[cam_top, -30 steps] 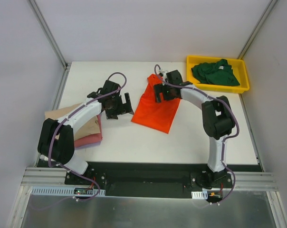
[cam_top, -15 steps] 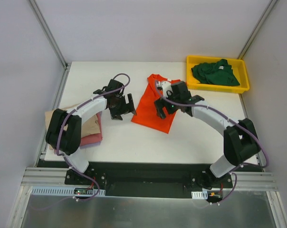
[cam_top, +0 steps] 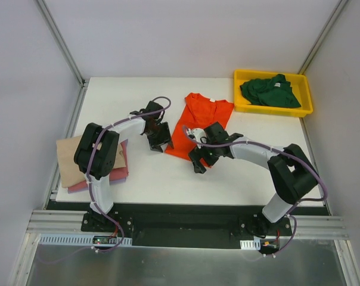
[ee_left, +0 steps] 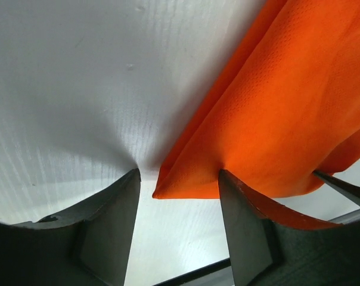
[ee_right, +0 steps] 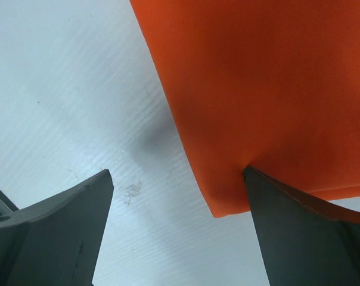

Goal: Fold and stack the t-shirts
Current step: Grab one side of the 2/3 rectangular tshirt with both arms

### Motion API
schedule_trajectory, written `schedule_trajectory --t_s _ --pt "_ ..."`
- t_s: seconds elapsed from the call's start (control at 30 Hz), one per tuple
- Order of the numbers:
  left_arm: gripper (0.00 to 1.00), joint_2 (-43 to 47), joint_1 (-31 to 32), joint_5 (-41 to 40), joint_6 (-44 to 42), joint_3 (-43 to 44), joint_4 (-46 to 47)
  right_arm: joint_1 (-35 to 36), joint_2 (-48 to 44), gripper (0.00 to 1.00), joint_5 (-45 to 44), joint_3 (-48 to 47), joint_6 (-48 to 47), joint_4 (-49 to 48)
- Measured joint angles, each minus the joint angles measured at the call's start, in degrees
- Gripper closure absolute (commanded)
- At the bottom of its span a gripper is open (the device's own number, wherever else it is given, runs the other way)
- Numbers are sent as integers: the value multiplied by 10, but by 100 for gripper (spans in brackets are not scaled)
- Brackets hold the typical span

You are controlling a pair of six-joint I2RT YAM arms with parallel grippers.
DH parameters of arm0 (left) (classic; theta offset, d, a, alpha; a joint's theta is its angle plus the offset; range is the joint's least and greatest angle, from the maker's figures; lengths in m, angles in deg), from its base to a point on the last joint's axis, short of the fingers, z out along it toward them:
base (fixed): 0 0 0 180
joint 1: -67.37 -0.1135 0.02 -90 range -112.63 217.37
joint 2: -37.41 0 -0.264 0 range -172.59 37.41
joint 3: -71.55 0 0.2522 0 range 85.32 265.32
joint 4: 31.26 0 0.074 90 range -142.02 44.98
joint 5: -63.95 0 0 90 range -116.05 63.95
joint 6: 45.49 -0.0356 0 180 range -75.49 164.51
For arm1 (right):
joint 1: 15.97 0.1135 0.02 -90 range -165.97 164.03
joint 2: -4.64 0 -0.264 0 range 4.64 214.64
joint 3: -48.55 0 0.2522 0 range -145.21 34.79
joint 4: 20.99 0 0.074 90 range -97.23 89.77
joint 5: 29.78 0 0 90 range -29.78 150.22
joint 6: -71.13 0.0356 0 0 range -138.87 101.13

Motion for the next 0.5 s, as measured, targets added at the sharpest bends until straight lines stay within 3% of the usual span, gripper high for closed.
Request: schedule_trajectory --t_s 0.33,0.43,0.5 --pt "59 -1 5 -13 10 -10 5 36 9 9 -83 -15 34 17" --pt "76 -3 10 -13 13 -10 7 47 9 11 -108 -16 41 21" --pt "97 -8 13 -12 17 -9 8 56 9 12 -127 -17 46 27"
